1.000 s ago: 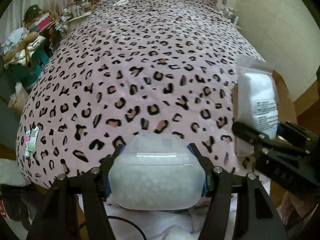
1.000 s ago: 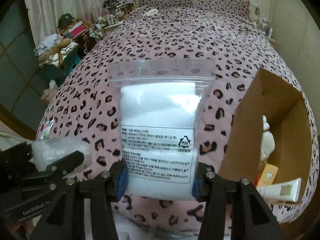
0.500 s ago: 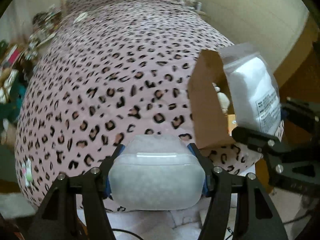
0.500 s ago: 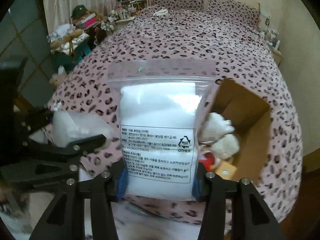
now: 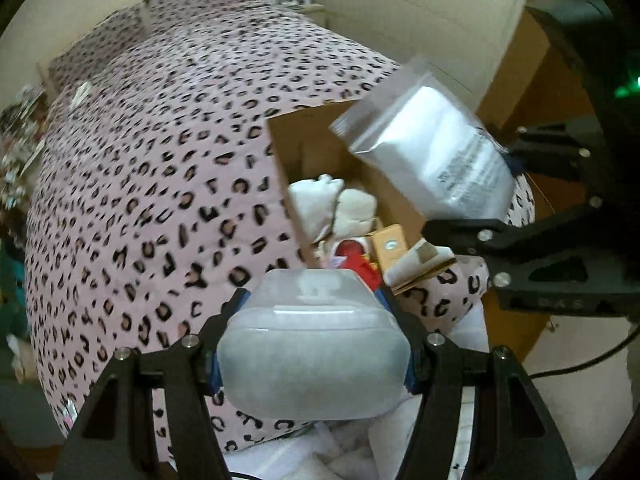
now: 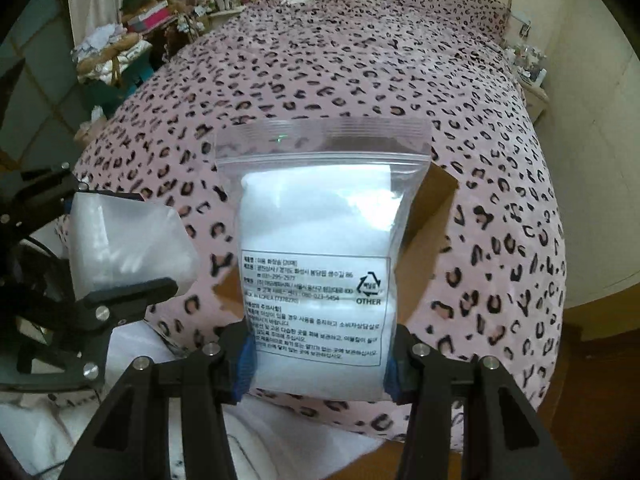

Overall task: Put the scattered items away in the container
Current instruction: 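Carry the white pack over the box with the left tool while the right tool carries the zip bag, then open the left tool to drop the white pack while the right tool drops the zip bag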

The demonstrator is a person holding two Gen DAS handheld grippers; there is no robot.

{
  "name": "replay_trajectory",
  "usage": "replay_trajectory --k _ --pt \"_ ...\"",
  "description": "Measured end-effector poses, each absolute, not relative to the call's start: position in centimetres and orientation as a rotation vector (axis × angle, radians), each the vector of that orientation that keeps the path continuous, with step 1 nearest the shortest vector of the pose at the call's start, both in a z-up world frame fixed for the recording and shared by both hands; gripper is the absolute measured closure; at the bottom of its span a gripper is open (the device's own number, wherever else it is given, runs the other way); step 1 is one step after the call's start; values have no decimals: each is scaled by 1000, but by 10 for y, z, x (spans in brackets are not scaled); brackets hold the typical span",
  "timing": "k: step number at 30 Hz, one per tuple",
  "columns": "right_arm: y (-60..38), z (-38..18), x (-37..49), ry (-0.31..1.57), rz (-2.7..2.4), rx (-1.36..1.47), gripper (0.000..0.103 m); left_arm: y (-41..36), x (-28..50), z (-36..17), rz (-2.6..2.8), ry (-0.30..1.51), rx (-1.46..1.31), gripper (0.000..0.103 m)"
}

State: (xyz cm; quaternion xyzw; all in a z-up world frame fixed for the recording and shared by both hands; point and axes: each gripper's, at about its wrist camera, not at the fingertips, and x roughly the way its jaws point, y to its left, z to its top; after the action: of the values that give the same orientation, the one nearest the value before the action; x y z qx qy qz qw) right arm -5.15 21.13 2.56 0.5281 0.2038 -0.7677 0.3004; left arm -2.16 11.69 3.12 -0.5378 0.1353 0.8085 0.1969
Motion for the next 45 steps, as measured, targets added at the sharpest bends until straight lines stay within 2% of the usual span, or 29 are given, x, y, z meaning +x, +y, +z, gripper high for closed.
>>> replay_trajectory --k 8,19,45 --pt "226 13 -74 571 -2006 1436 53 157 -37 25 2198 441 -1500 39" --pt "228 -10 -101 519 -1944 1480 53 182 -57 -3 2112 474 -1540 39" --pt "222 -31 -113 530 -1898 1519 53 187 -72 -22 2057 488 -1565 39"
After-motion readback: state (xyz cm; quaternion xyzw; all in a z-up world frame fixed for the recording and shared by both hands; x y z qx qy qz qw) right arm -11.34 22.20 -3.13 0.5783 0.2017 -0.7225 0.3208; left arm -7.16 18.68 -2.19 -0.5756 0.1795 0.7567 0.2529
